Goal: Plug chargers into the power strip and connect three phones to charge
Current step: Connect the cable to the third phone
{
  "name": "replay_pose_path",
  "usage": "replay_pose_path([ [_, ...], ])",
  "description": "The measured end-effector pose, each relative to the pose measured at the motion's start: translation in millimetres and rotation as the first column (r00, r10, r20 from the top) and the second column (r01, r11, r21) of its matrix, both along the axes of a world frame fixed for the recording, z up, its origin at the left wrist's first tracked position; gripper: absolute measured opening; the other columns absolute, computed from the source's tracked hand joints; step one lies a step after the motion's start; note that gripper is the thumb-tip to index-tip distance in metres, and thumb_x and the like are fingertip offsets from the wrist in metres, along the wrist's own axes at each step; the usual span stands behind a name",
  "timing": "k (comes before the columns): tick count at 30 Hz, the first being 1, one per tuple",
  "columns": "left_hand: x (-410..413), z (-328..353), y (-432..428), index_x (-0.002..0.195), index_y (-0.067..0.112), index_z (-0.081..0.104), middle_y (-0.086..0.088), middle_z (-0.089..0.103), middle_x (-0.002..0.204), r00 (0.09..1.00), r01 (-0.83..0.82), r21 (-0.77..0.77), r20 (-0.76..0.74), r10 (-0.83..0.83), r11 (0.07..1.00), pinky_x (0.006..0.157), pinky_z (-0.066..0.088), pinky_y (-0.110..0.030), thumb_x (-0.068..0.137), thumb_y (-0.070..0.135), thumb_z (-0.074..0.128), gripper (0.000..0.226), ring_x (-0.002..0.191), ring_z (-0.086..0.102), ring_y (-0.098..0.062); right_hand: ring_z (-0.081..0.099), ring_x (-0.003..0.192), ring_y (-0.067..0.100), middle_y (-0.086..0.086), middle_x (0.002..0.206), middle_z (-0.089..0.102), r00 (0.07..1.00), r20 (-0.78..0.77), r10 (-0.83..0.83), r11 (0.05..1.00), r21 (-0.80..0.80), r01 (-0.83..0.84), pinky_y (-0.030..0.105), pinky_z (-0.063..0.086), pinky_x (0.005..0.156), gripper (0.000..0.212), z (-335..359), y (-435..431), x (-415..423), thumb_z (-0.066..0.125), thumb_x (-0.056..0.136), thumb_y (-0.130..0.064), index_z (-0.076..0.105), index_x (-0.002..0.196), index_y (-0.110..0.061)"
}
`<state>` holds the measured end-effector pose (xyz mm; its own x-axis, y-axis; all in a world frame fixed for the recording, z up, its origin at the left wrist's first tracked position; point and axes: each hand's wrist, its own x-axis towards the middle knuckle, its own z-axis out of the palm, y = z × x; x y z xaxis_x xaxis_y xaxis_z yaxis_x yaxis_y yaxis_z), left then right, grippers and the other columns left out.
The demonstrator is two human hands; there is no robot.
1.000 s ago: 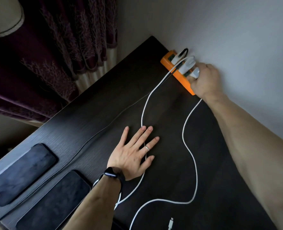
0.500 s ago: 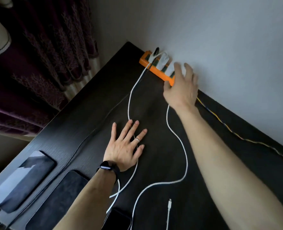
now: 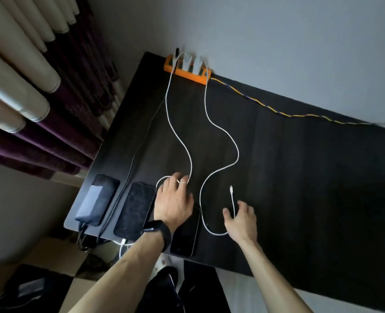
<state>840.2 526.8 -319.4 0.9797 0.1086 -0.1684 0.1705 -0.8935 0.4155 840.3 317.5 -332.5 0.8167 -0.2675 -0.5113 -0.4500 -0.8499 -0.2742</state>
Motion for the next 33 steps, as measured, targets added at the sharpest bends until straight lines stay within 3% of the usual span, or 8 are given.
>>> replay_pose_path([
  [5, -59.0, 8.9, -29.0, 0.140, 0.017, 0.038, -0.008, 0.041, 0.131, 0.927, -0.050, 0.025, -0.370, 0.056, 0.998, 0.090, 0.047, -0.043, 0.086, 0.054, 0.058, 0.068, 0.119, 0.045, -0.031, 0.051, 0.117, 0.034, 0.012, 0.125, 0.051, 0.999, 0.027, 0.019, 0.999, -0.051, -0.018, 0.040, 0.046, 0.087, 0.025, -3.1, 14.5, -29.0, 0.062, 0.092, -0.016, 0.054, 0.115, -0.014],
  [8, -81.7, 0.9, -37.1, 0.149, 0.018, 0.025, -0.011, 0.035, 0.134, 0.871, -0.071, 0.010, -0.488, 0.067, 0.997, 0.097, 0.046, -0.042, 0.083, 0.058, 0.064, 0.087, 0.123, 0.041, -0.033, 0.055, 0.112, 0.037, 0.015, 0.119, 0.055, 1.000, -0.023, -0.021, 0.999, -0.043, 0.020, 0.041, 0.046, 0.091, 0.027, -7.0, 14.0, -37.9, 0.060, 0.084, -0.003, 0.052, 0.110, -0.007],
  [14, -87.9, -15.5, -37.6, 0.157, 0.024, 0.004, -0.010, 0.027, 0.140, 0.862, -0.067, 0.031, -0.502, 0.074, 0.997, 0.100, 0.046, -0.042, 0.083, 0.057, 0.067, 0.103, 0.126, 0.038, -0.032, 0.063, 0.090, 0.028, 0.004, 0.097, 0.061, 0.939, 0.133, -0.318, 0.912, 0.314, 0.264, 0.031, 0.043, 0.072, 0.011, 8.6, -8.6, -49.8, 0.053, 0.094, -0.009, 0.049, 0.097, -0.019],
  [19, -79.0, -18.7, -50.4, 0.157, 0.027, 0.001, -0.012, 0.025, 0.137, 0.835, -0.126, 0.053, -0.534, 0.135, 0.991, 0.091, 0.049, -0.043, 0.078, 0.048, 0.072, 0.108, 0.122, 0.037, -0.038, 0.066, 0.075, 0.015, 0.003, 0.095, 0.065, 0.742, 0.308, -0.595, 0.758, 0.522, 0.391, 0.013, 0.044, 0.062, 0.015, 51.2, -49.1, -32.2, 0.050, 0.097, -0.009, 0.054, 0.102, -0.023],
  [24, -62.5, -14.9, -48.8, 0.154, 0.028, 0.006, -0.016, 0.029, 0.135, 0.784, -0.181, 0.040, -0.597, 0.168, 0.983, 0.100, 0.043, -0.046, 0.066, 0.050, 0.080, 0.117, 0.124, 0.039, -0.043, 0.060, 0.086, 0.009, -0.011, 0.097, 0.068, 0.830, 0.436, -0.349, 0.905, 0.386, 0.178, 0.025, 0.043, 0.074, 0.022, 78.4, -71.3, -17.0, 0.048, 0.100, -0.045, 0.065, 0.105, -0.032],
  [28, -47.5, 0.3, -57.6, 0.151, 0.022, 0.019, -0.022, 0.041, 0.136, 0.736, -0.417, -0.084, -0.615, 0.282, 0.905, 0.110, 0.039, -0.046, 0.067, 0.050, 0.081, 0.108, 0.125, 0.047, -0.044, 0.057, 0.073, 0.014, -0.005, 0.079, 0.063, 0.919, 0.385, -0.086, 0.965, 0.261, -0.019, 0.024, 0.035, 0.065, 0.019, 65.5, -70.2, -27.7, 0.055, 0.100, -0.032, 0.063, 0.093, -0.016],
  [30, -38.3, 11.1, -58.3, 0.146, 0.021, 0.026, -0.021, 0.047, 0.135, 0.724, -0.530, -0.233, -0.624, 0.292, 0.815, 0.107, 0.043, -0.044, 0.068, 0.046, 0.081, 0.099, 0.122, 0.052, -0.040, 0.059, 0.072, 0.017, -0.007, 0.075, 0.062, 0.960, 0.254, -0.118, 0.949, 0.315, 0.033, 0.027, 0.037, 0.062, 0.020, 59.3, -64.5, -32.0, 0.052, 0.101, -0.034, 0.057, 0.090, -0.018],
  [33, -27.8, 35.9, -58.7, 0.145, 0.025, 0.027, -0.011, 0.052, 0.134, 0.818, -0.479, -0.424, -0.532, 0.216, 0.769, 0.104, 0.047, -0.042, 0.064, 0.037, 0.083, 0.099, 0.119, 0.055, -0.030, 0.061, 0.072, 0.010, -0.010, 0.076, 0.064, 0.969, 0.123, -0.212, 0.904, 0.401, 0.147, 0.020, 0.041, 0.060, 0.028, 61.5, -52.2, -32.6, 0.053, 0.095, -0.050, 0.058, 0.087, -0.023],
])
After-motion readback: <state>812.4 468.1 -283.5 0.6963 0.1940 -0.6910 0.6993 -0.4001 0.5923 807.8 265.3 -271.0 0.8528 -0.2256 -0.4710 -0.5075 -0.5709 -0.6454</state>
